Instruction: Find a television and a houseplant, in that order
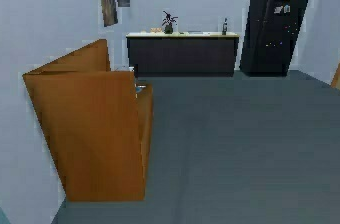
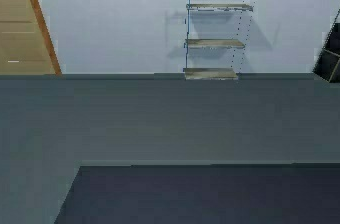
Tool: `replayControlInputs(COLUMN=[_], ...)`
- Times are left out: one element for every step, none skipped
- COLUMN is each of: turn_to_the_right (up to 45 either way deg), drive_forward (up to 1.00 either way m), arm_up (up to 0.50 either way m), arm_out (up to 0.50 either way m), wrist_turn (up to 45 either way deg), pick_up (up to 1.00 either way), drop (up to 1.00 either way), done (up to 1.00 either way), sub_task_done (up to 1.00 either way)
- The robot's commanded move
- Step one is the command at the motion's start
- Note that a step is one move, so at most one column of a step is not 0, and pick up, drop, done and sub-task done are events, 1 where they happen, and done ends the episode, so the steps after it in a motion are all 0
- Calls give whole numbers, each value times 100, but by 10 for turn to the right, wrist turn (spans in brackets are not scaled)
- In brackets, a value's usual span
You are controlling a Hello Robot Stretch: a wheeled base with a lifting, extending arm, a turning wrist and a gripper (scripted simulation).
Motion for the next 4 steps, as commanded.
replayControlInputs(turn_to_the_right=[180,0,-150,0], drive_forward=[0,90,0,100], arm_up=[0,0,0,0], arm_out=[0,0,0,0], wrist_turn=[0,0,0,0], pick_up=[0,0,0,0], drop=[0,0,0,0], done=[0,0,0,0], sub_task_done=[0,0,0,0])
